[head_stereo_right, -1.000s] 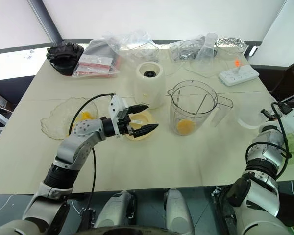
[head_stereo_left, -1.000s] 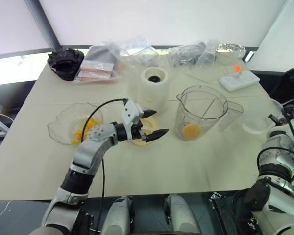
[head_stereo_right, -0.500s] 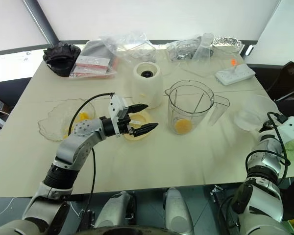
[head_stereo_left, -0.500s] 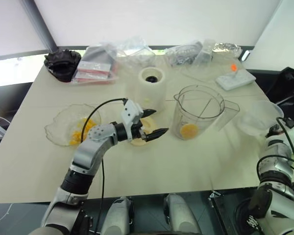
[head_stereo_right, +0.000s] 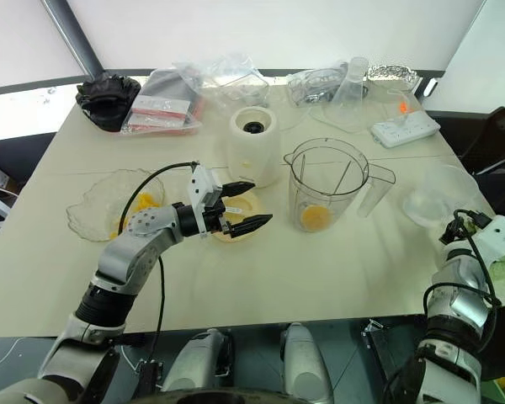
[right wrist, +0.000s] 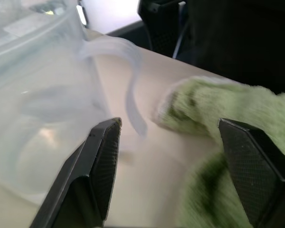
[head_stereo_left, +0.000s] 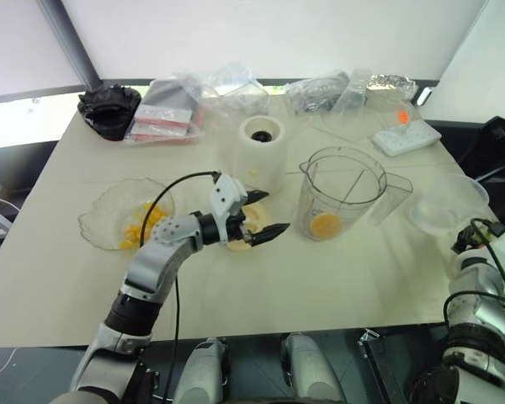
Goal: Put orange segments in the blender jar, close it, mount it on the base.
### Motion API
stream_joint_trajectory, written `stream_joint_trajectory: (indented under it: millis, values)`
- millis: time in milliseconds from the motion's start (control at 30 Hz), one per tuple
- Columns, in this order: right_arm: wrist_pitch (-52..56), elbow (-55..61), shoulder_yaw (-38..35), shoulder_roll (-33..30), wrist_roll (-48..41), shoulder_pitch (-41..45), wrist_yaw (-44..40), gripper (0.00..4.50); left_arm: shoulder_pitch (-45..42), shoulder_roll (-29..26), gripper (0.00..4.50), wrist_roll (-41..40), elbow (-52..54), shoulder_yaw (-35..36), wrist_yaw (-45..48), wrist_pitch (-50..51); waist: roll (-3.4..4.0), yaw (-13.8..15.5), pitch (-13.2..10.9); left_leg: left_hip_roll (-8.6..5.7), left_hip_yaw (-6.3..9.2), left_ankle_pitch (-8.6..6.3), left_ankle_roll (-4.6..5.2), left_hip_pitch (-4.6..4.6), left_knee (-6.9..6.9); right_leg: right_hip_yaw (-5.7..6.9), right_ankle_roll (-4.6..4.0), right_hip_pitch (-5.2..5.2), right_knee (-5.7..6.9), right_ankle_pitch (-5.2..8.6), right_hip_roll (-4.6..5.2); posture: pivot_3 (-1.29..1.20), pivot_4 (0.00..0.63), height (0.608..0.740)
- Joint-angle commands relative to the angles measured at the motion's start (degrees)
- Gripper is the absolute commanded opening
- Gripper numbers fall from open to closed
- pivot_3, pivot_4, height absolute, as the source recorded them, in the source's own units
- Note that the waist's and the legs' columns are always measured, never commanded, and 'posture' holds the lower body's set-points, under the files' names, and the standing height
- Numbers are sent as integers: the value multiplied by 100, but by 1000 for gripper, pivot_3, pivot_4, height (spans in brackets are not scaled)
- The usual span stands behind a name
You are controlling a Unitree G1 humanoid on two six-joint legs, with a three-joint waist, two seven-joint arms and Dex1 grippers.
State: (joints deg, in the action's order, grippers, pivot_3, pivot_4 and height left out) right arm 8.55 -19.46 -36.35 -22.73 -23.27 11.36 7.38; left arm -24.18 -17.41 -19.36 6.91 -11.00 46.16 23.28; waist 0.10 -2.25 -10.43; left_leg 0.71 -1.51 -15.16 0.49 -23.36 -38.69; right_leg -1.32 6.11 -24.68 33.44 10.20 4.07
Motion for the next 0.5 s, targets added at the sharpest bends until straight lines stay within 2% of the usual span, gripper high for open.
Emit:
stream_joint_trajectory:
  millis: [33, 167, 233, 500]
  values:
    - [571, 1375, -166, 120, -304, -459, 175, 3315, -33, -50, 4500, -46, 129, 49, 64, -47, 3, 1, 2, 1, 2, 0, 0, 1, 0, -2, 0, -1, 0, 0, 0, 0, 150, 740]
    - [1488, 3271, -128, 197, -882, -1507, -81, 3315, -178, -160, 4500, -24, -66, 65, 213, -100, 5, 12, 2, 7, 9, -1, -1, 0, 0, -2, 1, -4, 0, 2, 1, 0, 150, 740]
    - [1934, 3850, -64, 72, -1087, -1843, -212, 3315, -240, -200, 4500, -13, -162, 69, 289, -132, 4, 14, 2, 12, 9, -1, -1, -3, 2, -2, 16, -9, 1, 12, 1, 0, 150, 740]
    - [2868, 5854, 177, -1022, -1537, -3066, -1575, 3315, -508, -293, 4500, -7, -519, 44, 546, -47, 1, 27, 1, 16, 0, -2, -3, -4, 0, -1, 17, -13, -6, 13, 10, 0, 150, 740]
